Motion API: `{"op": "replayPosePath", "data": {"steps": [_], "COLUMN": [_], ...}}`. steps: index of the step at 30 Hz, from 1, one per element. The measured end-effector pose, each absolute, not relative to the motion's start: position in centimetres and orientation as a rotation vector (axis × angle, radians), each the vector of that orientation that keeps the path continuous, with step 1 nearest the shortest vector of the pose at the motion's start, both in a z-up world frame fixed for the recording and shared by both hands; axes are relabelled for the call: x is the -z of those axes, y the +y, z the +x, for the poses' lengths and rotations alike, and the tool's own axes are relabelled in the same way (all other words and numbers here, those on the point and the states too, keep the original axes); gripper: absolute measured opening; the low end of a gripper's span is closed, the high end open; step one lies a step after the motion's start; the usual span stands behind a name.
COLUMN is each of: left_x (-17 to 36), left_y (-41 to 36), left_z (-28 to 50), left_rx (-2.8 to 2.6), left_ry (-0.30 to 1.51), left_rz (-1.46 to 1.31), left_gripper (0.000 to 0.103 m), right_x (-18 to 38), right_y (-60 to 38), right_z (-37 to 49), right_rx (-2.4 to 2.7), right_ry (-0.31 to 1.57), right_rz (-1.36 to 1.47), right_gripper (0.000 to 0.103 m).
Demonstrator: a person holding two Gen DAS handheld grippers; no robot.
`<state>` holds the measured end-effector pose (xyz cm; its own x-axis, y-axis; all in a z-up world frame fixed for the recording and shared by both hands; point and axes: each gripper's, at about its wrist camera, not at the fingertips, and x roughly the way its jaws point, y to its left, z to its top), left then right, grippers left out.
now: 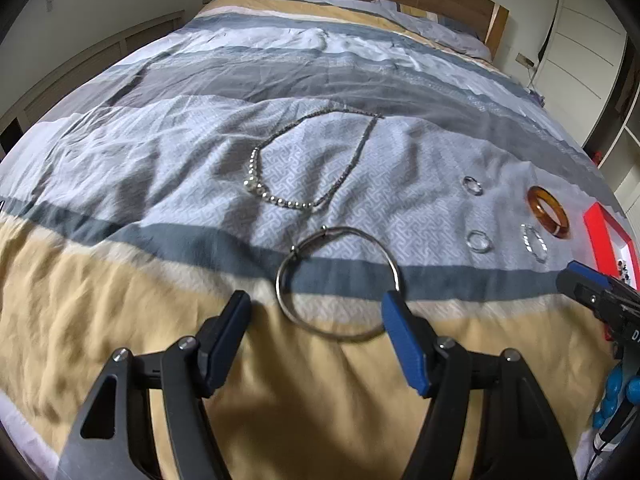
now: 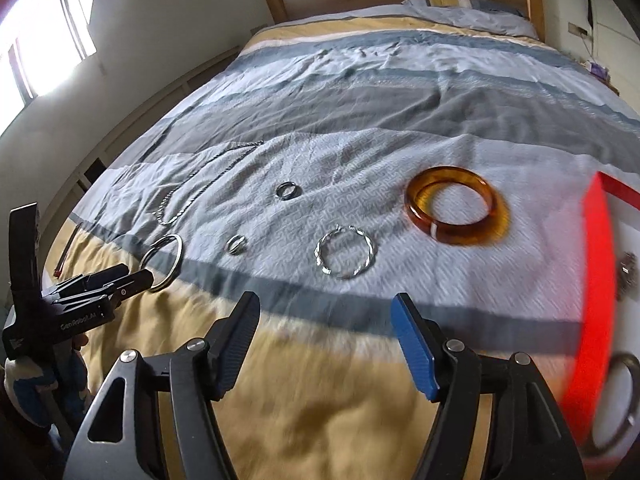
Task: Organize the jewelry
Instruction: 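Grasp the large silver hoop bangle with the left tool while the right tool grasps a twisted silver hoop, then carry the silver hoop bangle and twisted hoop into the red box and release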
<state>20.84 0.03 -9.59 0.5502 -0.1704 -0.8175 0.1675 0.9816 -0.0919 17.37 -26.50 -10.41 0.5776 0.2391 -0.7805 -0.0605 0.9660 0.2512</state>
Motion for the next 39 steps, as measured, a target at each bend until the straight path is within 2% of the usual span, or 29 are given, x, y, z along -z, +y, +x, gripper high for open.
{"op": "replayPosePath", "data": {"steps": [9,10,11,12,13,14,20,22,30,39], "left_x": [10.8,10.9,11.0,11.1,11.1,11.2,11.3,11.2,9.2,5.5], "left_y": [0.5,0.5,0.4,0.3,0.3,0.4,0.4,0.5,0.4,0.3], "left_z": [22.2,22.2,22.1,22.1,22.1,22.1,22.2,22.2,20.4,16.7], "left_rx": [0.205,0.202,0.195,0.189,0.185,0.178,0.177,0.178,0.165,0.141], "left_ry": [0.958,0.955,0.947,0.943,0.940,0.939,0.939,0.940,0.923,0.871], "left_rz": [-0.046,-0.045,-0.036,-0.029,-0.028,-0.029,-0.009,-0.013,0.011,0.087], "left_gripper": [0.065,0.064,0.062,0.055,0.048,0.044,0.020,0.007,0.004,0.003], "right_x": [12.1,12.2,12.4,12.6,12.7,12.8,13.3,13.2,11.3,6.9], "right_y": [-26.9,-26.9,-26.9,-26.8,-26.8,-26.8,-26.3,-26.3,-25.9,-26.2], "right_z": [19.9,20.2,20.4,20.6,20.7,20.8,21.1,21.0,19.3,14.3], "right_rx": [-0.180,-0.181,-0.182,-0.189,-0.192,-0.194,-0.202,-0.204,-0.224,-0.214], "right_ry": [0.940,0.939,0.940,0.943,0.943,0.944,0.941,0.940,0.915,0.857], "right_rz": [0.211,0.212,0.214,0.217,0.220,0.225,0.214,0.212,0.207,0.227], "right_gripper": [0.067,0.066,0.060,0.056,0.047,0.041,0.041,0.040,0.039,0.039]}}
